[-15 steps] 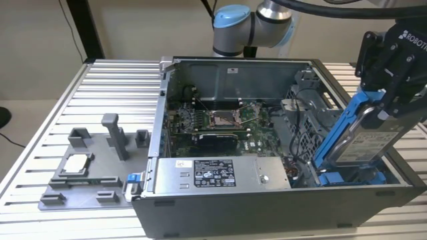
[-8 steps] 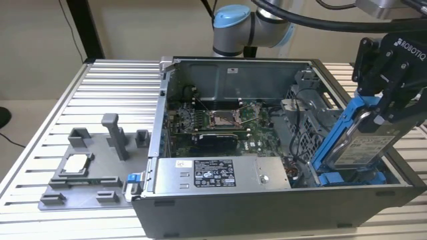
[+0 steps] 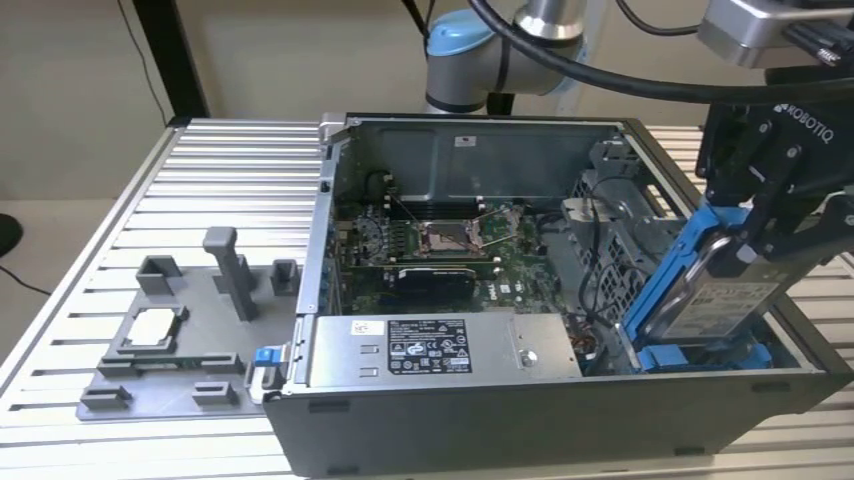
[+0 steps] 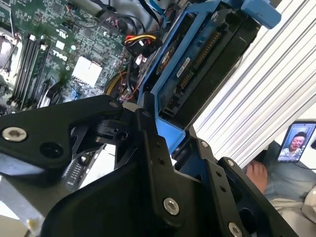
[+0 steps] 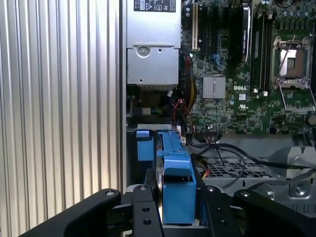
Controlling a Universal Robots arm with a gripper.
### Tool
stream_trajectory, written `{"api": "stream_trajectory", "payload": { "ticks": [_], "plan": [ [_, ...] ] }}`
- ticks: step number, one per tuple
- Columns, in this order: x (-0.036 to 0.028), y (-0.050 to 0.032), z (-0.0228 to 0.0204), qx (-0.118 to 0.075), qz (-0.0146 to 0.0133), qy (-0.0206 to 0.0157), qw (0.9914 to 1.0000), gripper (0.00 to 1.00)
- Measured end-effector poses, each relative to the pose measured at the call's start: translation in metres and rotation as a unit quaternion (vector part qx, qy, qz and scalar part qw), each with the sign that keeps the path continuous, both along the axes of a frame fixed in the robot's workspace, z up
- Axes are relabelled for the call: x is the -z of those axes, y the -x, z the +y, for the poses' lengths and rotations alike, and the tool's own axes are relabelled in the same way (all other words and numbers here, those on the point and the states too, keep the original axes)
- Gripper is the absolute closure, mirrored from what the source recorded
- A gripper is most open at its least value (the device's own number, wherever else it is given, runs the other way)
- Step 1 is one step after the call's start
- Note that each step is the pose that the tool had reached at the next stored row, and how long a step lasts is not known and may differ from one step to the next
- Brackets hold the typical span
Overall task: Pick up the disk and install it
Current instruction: 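Insert the disk into the insertion slot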
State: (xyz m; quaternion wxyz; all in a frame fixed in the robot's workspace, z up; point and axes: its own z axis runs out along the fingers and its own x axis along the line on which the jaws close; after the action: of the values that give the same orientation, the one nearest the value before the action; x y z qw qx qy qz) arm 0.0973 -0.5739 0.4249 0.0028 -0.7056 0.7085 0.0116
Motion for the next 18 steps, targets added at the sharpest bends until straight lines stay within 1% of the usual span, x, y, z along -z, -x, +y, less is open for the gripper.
{"api": "stream_trajectory", "payload": {
  "ticks": [5,7,18],
  "plan": [
    [0.0078,0.0000,0.0000,0.000,0.0000,0.0000,1.00000,1.00],
    [0.0096,0.0000,0.0000,0.000,0.0000,0.0000,1.00000,1.00],
    [0.0099,0.0000,0.0000,0.000,0.0000,0.0000,1.00000,1.00]
  ]
}}
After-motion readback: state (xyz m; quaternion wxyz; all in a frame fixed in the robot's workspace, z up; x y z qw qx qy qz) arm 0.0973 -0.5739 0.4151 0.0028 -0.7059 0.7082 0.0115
